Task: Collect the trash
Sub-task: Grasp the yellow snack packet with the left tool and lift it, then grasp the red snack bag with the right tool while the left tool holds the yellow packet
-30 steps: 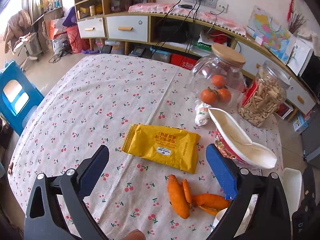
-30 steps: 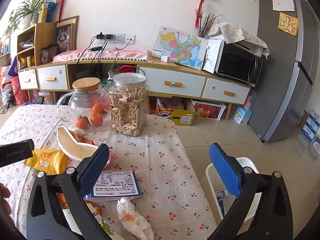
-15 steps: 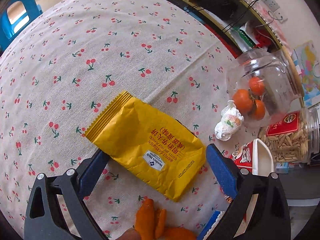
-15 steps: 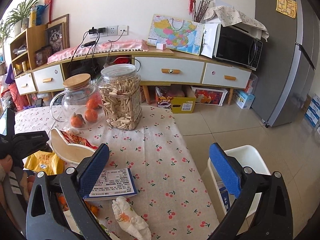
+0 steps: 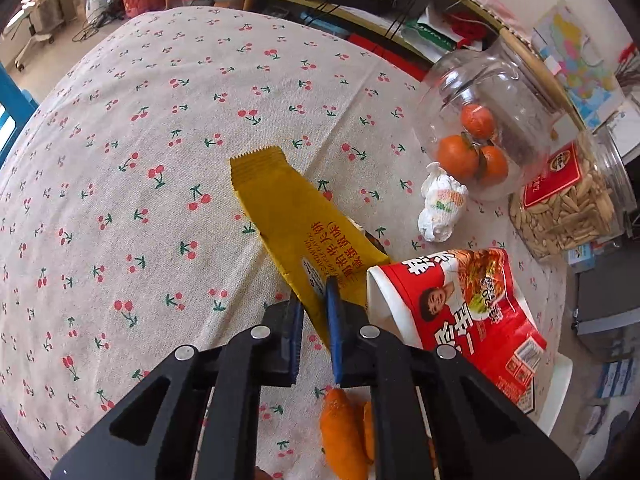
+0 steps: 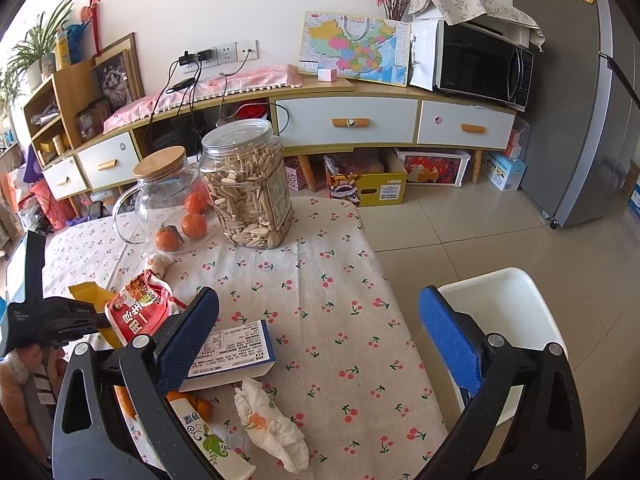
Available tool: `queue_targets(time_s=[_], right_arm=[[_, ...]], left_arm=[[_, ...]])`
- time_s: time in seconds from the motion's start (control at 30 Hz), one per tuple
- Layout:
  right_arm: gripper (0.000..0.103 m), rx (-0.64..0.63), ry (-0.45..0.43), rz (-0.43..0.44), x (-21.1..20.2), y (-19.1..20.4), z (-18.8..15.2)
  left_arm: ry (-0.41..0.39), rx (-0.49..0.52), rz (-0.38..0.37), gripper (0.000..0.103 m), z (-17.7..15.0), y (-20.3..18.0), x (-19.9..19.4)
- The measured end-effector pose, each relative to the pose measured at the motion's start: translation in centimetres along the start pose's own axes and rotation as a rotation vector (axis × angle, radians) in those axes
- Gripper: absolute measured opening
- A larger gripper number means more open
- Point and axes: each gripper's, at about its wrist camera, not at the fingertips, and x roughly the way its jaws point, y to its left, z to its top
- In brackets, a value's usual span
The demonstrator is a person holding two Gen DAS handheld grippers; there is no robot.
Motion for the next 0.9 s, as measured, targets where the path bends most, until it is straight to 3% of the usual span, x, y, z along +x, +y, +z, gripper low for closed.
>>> queue_targets(time_s=[0.17,0.43,0.5,0.63,0.9], right_arm=[[0.096,-0.031,-0.001,0.037,-0.5,0.4,-0.1],[0.096,-0.130,0.072,0.144,0.0,2.2,-1.2],[0.096,-0.127,0.122,0.190,0.7,2.4,-1.5],[0.096,-0.033,0.285,0.405,3.3,2.8,-1.1],[0.094,-0.083,0.440,0.506,9.2,7.8,-0.3]], left_arm=[[-0.102,0.118,0.003,0.006,-2.8,1.3,-5.2],[-0.289,0.255,0.016,0.006,-5.9,0.7,-10.5],[-0.315,0.277,0.015,0.006,-5.8,0.5,-10.7],[-0.365,0.311,-0.012,0.006,-5.9,-0.1,-11.7],[-0.440,0.377,-0.026,0.006,-6.1,-0.9,-13.4]])
